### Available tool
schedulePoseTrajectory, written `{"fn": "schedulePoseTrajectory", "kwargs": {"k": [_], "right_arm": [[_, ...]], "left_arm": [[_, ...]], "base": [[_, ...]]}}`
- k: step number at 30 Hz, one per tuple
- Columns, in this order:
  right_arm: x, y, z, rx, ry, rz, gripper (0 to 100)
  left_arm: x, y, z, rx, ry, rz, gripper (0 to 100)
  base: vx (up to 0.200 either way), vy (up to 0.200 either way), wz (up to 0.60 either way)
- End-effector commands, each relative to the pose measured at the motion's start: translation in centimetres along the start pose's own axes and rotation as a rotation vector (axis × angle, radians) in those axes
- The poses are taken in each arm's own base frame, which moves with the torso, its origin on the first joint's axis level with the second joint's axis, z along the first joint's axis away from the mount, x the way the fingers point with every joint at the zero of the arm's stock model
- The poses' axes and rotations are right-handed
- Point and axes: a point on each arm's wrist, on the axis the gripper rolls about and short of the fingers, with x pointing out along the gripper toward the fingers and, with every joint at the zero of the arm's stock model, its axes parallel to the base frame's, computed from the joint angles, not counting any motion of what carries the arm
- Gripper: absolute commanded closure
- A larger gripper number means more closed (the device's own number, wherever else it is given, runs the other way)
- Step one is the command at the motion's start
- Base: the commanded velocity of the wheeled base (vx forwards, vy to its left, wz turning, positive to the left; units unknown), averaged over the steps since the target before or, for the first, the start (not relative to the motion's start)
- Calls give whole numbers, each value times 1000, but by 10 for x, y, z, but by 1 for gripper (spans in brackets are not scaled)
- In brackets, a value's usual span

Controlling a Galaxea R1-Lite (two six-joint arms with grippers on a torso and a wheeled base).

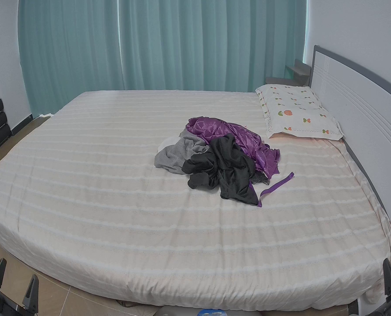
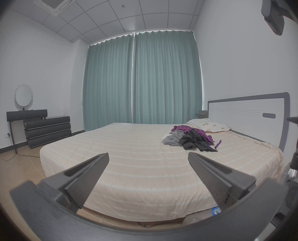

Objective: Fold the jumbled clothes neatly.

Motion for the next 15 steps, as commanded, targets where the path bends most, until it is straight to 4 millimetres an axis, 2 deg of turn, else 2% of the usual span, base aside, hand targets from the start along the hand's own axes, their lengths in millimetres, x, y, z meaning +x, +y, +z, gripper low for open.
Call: {"fn": "schedulePoseTrajectory", "kwargs": {"k": [1,3,4,9,10,11,12,13,15], "right_arm": [[9,3,67,28,44,108,0],[15,3,65,27,105,130,0],[31,4,61,56,235,149,0],[72,4,63,145,433,166,0],[72,4,63,145,433,166,0],[100,5,65,159,496,200,0],[105,5,64,162,507,205,0],[125,6,64,168,522,223,0],[150,6,60,176,538,241,0]], "left_arm": [[0,0,-5,0,0,0,0],[0,0,-5,-1,0,0,0],[0,0,-5,0,0,0,0],[0,0,-5,0,0,0,0],[0,0,-5,0,0,0,0],[0,0,-5,0,0,0,0],[0,0,-5,0,0,0,0],[0,0,-5,0,0,0,0],[0,0,-5,0,0,0,0]], "base": [[0,0,0],[0,0,0],[0,0,0],[0,0,0],[0,0,0],[0,0,0],[0,0,0],[0,0,0],[0,0,0]]}}
